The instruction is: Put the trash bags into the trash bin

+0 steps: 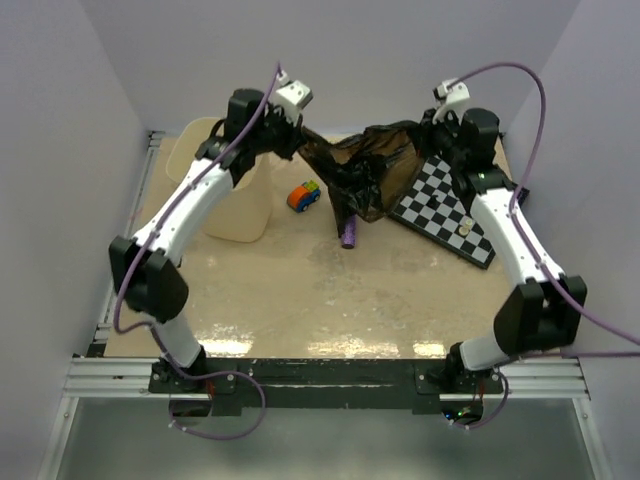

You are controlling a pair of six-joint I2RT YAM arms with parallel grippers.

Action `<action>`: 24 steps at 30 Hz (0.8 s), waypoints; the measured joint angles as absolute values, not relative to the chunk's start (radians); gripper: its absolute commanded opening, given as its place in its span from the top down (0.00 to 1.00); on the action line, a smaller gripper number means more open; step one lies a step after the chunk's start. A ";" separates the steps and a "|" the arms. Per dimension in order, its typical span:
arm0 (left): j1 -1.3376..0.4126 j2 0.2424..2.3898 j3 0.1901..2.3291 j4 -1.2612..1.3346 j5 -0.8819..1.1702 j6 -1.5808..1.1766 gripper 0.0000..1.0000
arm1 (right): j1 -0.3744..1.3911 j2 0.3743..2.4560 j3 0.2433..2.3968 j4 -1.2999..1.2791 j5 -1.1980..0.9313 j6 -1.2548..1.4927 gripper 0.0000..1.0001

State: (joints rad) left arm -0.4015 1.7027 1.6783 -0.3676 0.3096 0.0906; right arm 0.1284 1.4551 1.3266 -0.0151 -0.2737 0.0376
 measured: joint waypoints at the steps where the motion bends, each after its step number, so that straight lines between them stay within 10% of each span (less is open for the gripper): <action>1: -0.401 1.771 1.776 -0.383 0.311 0.093 1.00 | 0.129 1.499 1.378 -0.019 -0.281 0.035 1.00; 6: -0.400 2.103 2.297 -0.448 0.256 0.175 1.00 | 0.129 1.849 1.892 -0.069 -0.287 0.006 1.00; 11: -0.400 2.067 2.256 -0.191 0.151 0.294 1.00 | 0.129 2.068 2.340 -0.022 -0.279 0.022 1.00; 24: -0.608 1.694 2.038 0.838 0.248 0.814 1.00 | 0.331 1.411 1.827 0.827 -0.301 -0.197 1.00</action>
State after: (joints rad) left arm -0.6079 1.6943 2.0377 0.8383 0.2478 0.8143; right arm 0.3309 1.4113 1.8275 0.8268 -0.3008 -0.1970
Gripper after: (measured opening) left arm 0.011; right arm 0.007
